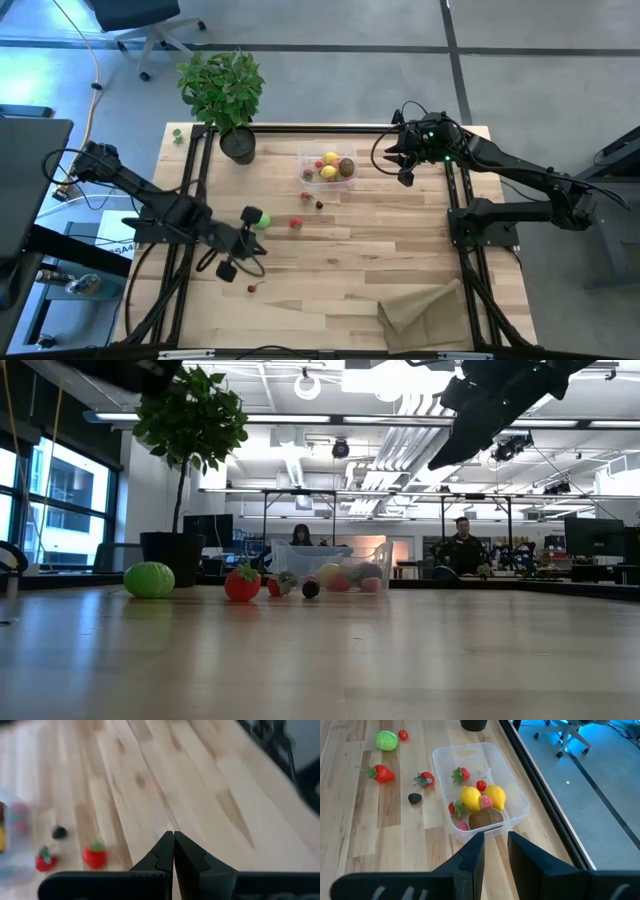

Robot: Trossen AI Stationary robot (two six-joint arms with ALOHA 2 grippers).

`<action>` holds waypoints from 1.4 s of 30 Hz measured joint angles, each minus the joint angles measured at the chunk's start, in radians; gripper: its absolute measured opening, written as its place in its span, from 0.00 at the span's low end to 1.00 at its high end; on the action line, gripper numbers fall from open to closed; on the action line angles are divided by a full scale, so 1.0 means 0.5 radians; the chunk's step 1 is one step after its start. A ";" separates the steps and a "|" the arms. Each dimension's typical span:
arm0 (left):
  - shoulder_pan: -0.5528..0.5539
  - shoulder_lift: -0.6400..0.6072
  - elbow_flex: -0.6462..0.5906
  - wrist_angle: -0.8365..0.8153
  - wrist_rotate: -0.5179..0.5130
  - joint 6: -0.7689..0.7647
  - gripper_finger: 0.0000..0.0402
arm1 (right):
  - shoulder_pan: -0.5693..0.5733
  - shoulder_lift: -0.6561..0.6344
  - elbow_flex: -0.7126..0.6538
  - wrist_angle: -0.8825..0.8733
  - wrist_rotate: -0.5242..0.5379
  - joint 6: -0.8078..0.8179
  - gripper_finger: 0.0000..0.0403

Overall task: Pick and placing Produce into tupperware
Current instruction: Put the cabbage into the transparent bin

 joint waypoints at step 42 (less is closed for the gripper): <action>1.030 0.286 0.000 -0.663 0.302 -0.861 0.01 | 0.000 0.000 -0.001 -0.001 0.001 0.000 0.19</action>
